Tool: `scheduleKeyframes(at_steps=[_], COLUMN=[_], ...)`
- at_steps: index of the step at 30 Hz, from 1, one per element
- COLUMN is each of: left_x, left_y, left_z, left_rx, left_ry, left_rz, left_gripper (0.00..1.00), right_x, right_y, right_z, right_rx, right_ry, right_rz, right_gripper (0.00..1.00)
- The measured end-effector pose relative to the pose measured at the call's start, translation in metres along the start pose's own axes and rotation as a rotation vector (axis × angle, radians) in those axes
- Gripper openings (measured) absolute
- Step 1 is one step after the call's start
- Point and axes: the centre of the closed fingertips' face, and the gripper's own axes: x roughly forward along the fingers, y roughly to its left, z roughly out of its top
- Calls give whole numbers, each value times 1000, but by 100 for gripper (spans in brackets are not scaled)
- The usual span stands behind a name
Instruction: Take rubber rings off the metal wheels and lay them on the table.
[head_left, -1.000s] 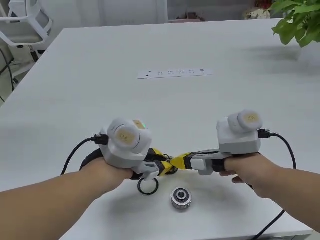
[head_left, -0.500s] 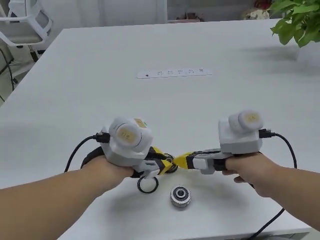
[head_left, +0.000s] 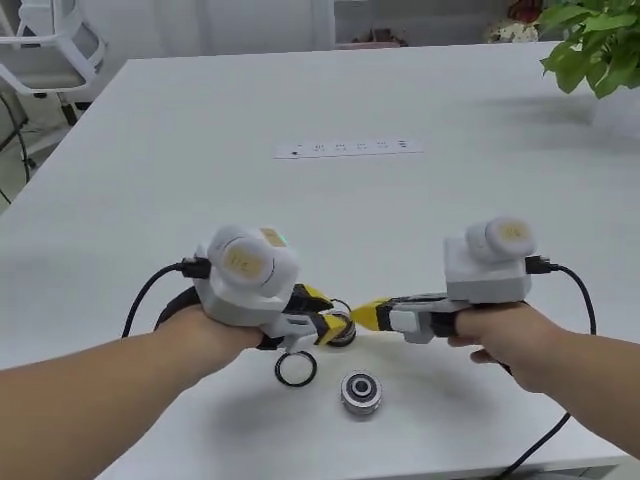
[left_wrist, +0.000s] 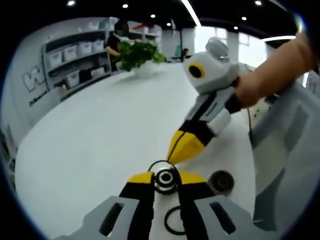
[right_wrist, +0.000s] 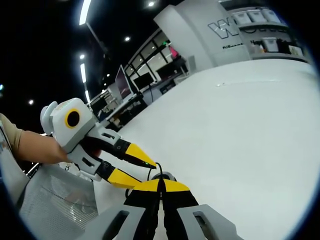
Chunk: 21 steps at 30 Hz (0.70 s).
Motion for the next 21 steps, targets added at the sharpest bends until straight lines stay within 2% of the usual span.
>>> scheduleKeyframes(at_steps=[5,7,13,21], left_x=[-11,-16,-31,-47], left_y=[1,2,0,-1], left_z=[1,2,7,4], left_rx=[2,-19,-18,-28], left_ry=[-8,-19,-50,-68], left_rz=[1,0,1,-3], left_gripper=[22,25,30,40], right_x=[-3,-2,-2,-2], right_y=[3,3,8,15], right_z=[5,7,10,12], right_rx=[7,15,10,6], right_ry=[-19,-29,-36,-36], right_rz=[6,12,28,44], right_gripper=[0,0,0,0])
